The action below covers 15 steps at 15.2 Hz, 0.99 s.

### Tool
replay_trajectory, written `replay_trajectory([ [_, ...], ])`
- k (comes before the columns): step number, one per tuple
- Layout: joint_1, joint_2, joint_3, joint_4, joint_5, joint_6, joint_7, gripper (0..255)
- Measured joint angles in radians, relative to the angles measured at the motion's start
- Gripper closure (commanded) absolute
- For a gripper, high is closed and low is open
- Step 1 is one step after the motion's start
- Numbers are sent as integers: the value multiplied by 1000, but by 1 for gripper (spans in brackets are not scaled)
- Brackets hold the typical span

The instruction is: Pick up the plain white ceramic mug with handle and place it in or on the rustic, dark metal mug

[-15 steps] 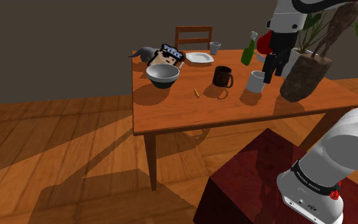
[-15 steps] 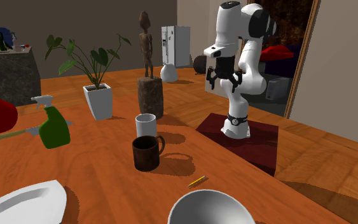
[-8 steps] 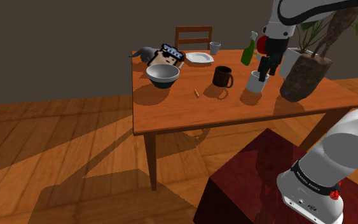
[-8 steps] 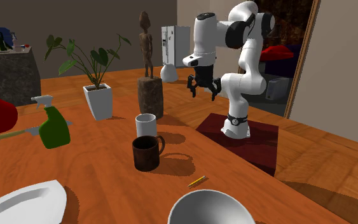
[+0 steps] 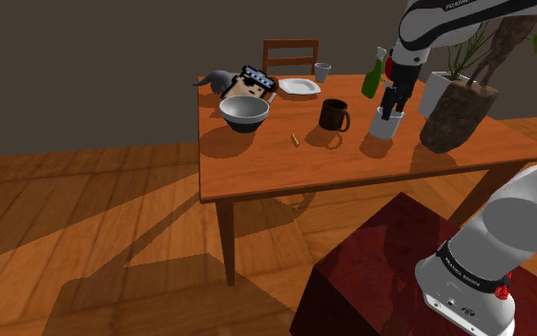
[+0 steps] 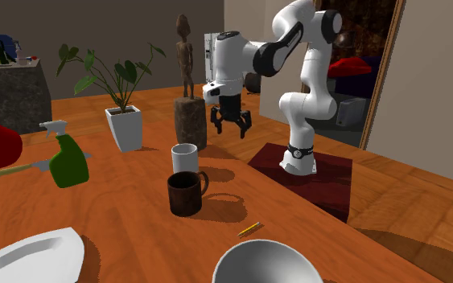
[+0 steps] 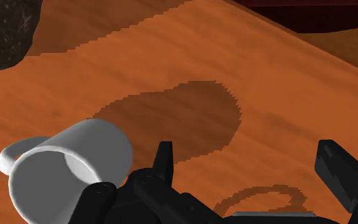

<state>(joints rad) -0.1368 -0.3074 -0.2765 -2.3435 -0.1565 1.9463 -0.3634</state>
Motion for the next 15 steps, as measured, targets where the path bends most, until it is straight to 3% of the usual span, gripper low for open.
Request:
replay_trajectory([
  [5,-17,164,-64,92,37,95,-98,0],
  [10,-46,355,-112,232,118,160,-216,0],
  [15,-61,425,-119,256,153,207,-255,0],
])
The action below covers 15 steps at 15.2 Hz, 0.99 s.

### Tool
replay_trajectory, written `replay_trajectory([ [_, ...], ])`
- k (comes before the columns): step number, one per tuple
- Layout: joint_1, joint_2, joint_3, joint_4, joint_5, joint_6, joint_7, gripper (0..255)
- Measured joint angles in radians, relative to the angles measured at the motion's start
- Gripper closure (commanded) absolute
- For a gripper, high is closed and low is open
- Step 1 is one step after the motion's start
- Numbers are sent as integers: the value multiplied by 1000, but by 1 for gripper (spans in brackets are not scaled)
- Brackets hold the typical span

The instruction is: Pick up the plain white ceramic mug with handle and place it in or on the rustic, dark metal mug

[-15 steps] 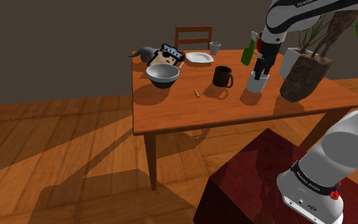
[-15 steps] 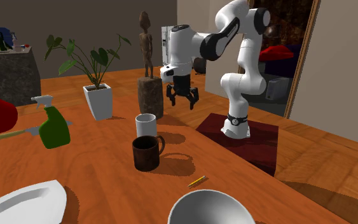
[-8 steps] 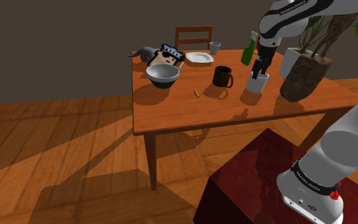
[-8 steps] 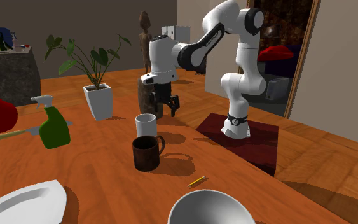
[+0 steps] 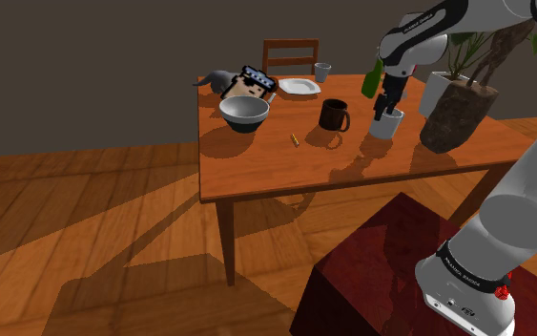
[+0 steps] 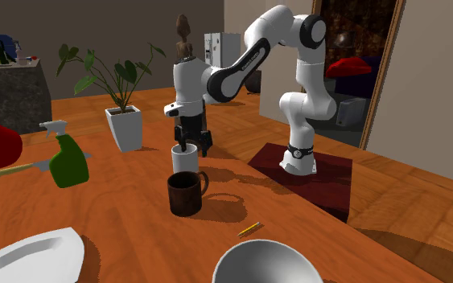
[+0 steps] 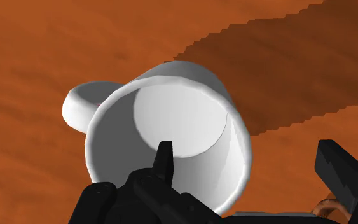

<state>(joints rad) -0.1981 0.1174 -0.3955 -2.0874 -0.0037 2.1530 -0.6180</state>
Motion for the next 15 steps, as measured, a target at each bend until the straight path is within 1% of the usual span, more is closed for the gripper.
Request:
replay_trajectory([
  [5,-4,26,1,-30,12,54,-10,0],
  [10,-5,29,0,-32,14,60,-12,0],
  [11,-5,29,0,-32,14,60,-12,255],
  [15,-5,29,0,-32,14,60,-12,255],
])
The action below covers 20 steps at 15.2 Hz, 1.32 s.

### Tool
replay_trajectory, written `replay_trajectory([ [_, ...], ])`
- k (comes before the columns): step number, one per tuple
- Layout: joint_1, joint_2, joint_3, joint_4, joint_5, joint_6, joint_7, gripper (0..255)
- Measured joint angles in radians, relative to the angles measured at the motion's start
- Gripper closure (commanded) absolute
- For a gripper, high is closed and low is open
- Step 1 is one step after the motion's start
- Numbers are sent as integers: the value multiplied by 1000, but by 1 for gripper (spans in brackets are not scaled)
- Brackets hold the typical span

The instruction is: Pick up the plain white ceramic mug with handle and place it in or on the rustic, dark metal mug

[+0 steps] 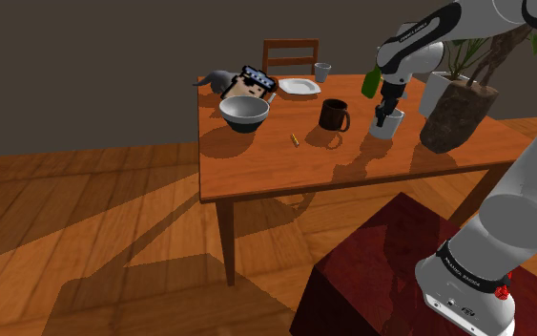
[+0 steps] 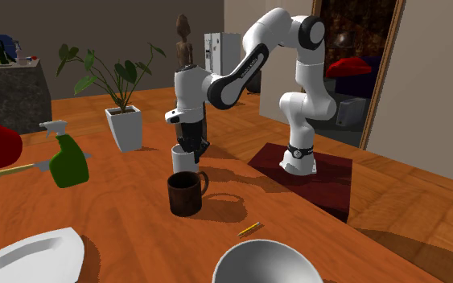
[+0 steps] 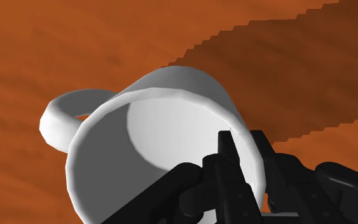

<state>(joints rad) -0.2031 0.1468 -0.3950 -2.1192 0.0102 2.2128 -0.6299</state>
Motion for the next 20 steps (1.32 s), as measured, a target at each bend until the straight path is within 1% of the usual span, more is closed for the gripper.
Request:
replay_trajectory([
  [7,0,-4,-1,2,-2,-6,0,255],
  [20,8,-84,-4,85,-37,-163,21,255],
])
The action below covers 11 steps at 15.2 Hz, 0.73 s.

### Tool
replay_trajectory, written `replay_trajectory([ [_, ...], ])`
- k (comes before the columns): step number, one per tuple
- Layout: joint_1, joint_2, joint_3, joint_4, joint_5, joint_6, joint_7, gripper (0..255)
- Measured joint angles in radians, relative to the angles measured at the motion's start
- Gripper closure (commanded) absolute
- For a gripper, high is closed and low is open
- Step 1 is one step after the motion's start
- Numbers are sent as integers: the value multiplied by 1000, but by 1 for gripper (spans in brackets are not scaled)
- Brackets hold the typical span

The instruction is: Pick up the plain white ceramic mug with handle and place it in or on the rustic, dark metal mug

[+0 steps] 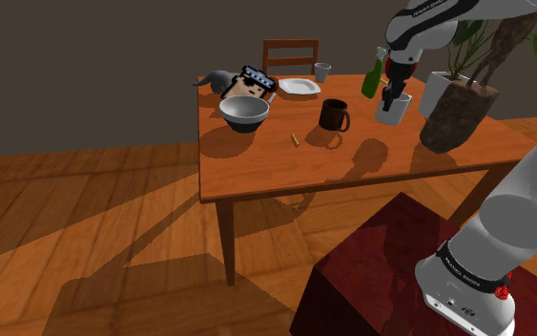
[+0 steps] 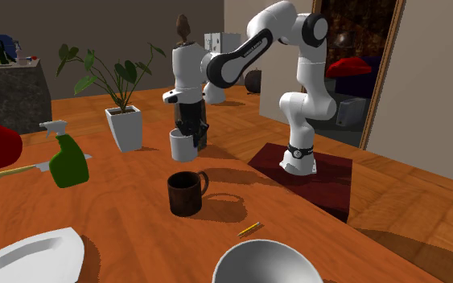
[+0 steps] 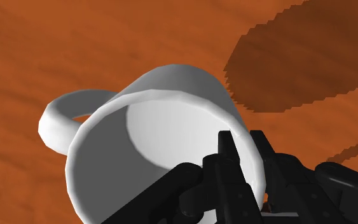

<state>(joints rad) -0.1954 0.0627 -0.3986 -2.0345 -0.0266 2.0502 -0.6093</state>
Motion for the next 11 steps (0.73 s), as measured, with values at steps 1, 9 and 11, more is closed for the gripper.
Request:
replay_trajectory([
  [1,1,-4,0,9,-2,-13,2,255],
  [9,3,-43,1,79,-17,-120,8,255],
  [11,4,-47,2,101,-18,-145,8,255],
])
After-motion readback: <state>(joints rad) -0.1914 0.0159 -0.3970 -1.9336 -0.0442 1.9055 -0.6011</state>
